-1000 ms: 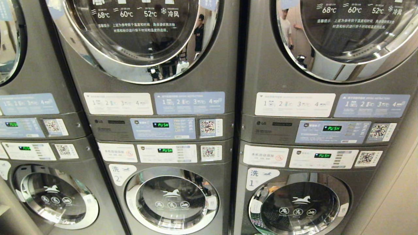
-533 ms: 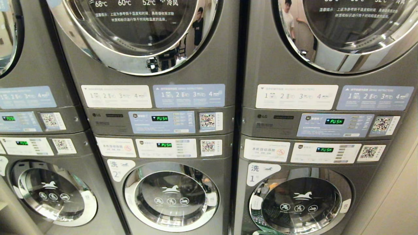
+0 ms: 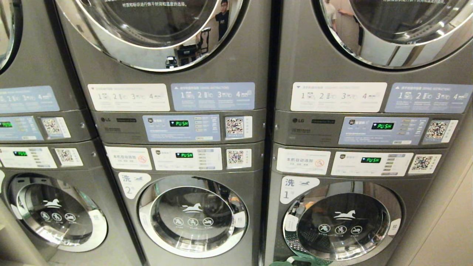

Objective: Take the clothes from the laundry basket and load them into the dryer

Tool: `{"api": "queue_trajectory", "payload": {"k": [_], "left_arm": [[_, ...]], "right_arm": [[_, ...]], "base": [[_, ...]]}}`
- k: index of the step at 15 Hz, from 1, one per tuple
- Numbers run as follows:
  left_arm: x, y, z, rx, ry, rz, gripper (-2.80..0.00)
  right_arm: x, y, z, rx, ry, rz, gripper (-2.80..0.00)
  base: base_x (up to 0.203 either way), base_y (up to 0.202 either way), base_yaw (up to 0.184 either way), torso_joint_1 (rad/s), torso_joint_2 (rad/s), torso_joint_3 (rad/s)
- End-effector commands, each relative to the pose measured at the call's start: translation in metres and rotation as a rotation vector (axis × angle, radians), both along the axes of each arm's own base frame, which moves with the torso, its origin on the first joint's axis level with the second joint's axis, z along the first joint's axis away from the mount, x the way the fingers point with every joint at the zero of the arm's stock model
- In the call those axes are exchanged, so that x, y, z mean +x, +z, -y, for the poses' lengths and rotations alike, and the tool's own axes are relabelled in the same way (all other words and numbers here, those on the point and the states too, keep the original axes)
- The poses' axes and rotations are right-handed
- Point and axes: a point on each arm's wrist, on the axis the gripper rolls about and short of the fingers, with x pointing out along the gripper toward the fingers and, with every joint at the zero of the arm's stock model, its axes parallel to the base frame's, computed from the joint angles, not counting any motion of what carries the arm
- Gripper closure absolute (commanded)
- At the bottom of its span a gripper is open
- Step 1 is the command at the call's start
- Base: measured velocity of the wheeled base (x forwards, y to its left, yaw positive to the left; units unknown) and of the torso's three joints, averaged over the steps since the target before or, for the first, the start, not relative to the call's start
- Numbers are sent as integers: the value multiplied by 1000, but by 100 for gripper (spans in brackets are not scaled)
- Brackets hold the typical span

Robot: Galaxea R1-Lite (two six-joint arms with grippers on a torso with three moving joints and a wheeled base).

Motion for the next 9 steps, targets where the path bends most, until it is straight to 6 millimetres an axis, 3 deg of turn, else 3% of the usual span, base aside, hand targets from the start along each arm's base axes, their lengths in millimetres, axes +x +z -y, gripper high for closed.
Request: {"api": "queue_trajectory", "payload": {"k": [1, 9], "left_arm": [[0, 0, 0, 0, 1, -3, 0], [0, 0, 0, -7, 6, -3, 0]], "right_arm": [[0, 0, 0, 0, 0, 0, 0], [0, 0, 0, 0, -1, 0, 0]], "base": [[0, 0, 0, -162, 380, 218], [0, 0, 0, -205, 504, 296]]}}
